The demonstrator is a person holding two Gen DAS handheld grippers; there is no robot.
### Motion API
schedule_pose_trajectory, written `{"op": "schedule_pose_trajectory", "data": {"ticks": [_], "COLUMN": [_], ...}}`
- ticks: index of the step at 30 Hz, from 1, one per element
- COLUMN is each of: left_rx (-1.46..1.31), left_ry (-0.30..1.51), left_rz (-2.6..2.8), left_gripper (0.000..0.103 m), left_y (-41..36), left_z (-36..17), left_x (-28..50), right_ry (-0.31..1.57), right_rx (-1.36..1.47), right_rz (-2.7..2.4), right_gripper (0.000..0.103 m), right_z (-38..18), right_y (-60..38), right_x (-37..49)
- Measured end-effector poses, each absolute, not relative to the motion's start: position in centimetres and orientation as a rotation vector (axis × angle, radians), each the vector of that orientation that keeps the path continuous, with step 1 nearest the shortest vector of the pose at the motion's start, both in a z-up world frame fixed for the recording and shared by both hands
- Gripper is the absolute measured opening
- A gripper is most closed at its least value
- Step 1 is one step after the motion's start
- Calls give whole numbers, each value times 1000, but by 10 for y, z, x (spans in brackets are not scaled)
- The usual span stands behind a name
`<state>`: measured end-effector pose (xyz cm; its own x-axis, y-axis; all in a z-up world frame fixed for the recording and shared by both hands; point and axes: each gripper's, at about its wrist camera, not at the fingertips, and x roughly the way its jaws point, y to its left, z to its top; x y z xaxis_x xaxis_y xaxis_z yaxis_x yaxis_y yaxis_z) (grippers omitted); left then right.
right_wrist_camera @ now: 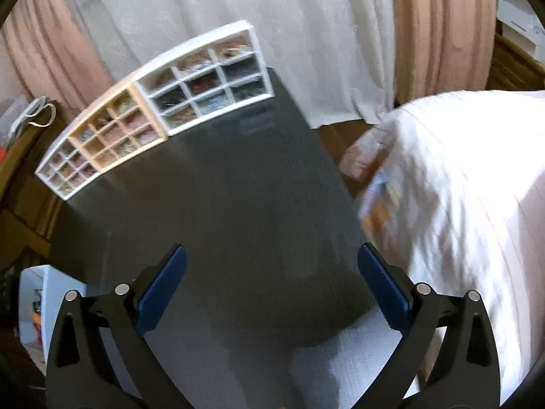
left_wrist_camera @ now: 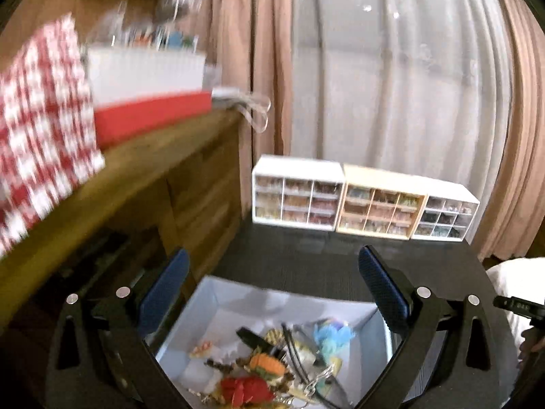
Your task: Organize jewelry
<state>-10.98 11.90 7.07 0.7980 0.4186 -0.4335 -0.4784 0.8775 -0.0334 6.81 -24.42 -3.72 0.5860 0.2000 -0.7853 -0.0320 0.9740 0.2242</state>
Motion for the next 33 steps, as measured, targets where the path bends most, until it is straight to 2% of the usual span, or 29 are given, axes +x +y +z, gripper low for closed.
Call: {"op": "schedule_pose_trajectory", "data": {"ticks": [7,19,33], "left_rx": [-159,-84,-18], "left_ry": [493,633,735], "left_rz": [319,131,223], "left_gripper": [99,99,99], "left_y": [67,-37,-70], "left_z": [70,37,6], "left_x": [-81,-34,8], "right_ry": [951,970,917], "right_rx": [213,193,160], "right_rz": [139,205,322], "right_gripper": [96,96,96], "right_z": [-45,-56,-62], "right_y": [-253,-240,-227], "right_x": [68,71,76]}}
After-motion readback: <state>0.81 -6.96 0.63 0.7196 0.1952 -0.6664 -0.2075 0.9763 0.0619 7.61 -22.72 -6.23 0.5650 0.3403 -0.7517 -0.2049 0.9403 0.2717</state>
